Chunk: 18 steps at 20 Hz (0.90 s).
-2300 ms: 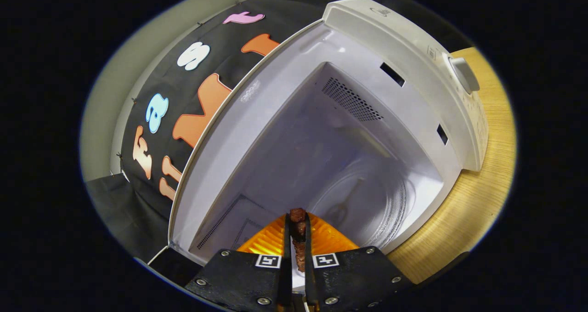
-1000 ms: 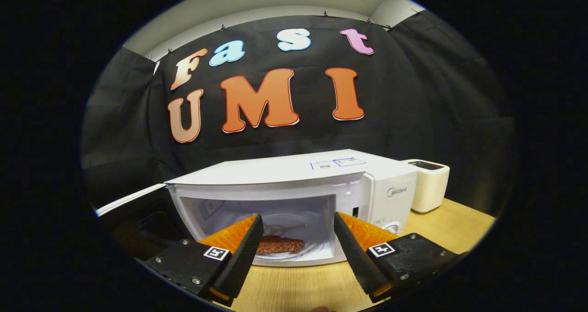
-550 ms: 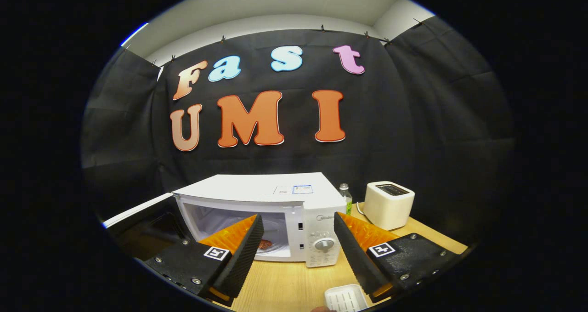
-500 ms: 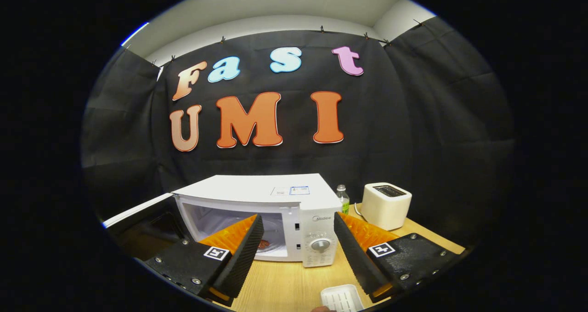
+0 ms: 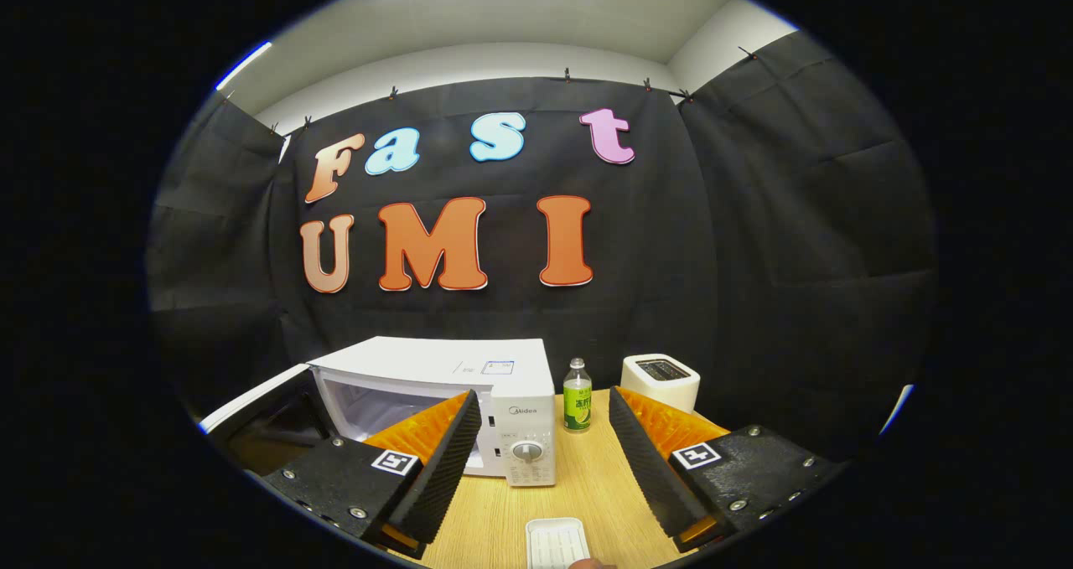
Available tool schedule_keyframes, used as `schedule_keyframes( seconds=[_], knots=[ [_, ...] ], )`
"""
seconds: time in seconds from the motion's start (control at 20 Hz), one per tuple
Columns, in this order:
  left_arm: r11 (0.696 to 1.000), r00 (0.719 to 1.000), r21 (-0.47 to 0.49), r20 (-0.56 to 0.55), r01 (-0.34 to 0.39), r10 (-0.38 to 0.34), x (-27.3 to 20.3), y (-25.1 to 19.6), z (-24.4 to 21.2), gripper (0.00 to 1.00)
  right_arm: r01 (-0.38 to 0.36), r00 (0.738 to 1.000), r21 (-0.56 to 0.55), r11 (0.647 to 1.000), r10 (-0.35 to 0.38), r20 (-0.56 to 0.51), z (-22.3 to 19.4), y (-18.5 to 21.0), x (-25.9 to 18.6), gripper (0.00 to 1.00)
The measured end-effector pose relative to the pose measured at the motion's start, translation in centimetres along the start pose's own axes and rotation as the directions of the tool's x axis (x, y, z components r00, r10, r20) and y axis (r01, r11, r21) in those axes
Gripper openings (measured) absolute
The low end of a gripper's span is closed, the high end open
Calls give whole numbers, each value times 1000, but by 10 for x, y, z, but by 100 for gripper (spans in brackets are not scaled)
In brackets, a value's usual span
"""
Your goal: Open the microwave oven with the left hand, put the food in, and close the microwave oven.
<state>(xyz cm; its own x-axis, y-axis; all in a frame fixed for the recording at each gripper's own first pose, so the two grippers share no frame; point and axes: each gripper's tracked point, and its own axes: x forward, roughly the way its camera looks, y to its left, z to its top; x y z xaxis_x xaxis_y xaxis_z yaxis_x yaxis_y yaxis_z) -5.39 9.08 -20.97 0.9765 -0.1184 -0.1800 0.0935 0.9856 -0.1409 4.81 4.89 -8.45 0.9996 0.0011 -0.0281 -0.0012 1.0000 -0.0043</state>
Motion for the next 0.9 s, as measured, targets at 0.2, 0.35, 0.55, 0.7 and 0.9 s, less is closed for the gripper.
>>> schedule_keyframes(
  seconds=[0.2,0.35,0.55,0.7,0.9],
  knots=[
    [996,997,50,9,70,-71,18,-42,0,28,15,1000,-6,1000,-15,4,9,-19,-9,95],
    [986,987,42,-23,159,-159,34,-85,-8,16,37,999,4,999,-37,6,14,-33,-14,94],
    [971,974,81,-36,226,-223,62,-129,-8,19,44,999,-1,999,-44,5,10,-44,-18,95],
    [964,969,101,-42,245,-242,86,-155,-6,19,52,999,1,999,-52,2,9,-54,-16,95],
    [971,976,100,-29,217,-215,117,-168,-5,19,68,998,10,998,-68,-1,6,-70,-15,95]
  ],
)
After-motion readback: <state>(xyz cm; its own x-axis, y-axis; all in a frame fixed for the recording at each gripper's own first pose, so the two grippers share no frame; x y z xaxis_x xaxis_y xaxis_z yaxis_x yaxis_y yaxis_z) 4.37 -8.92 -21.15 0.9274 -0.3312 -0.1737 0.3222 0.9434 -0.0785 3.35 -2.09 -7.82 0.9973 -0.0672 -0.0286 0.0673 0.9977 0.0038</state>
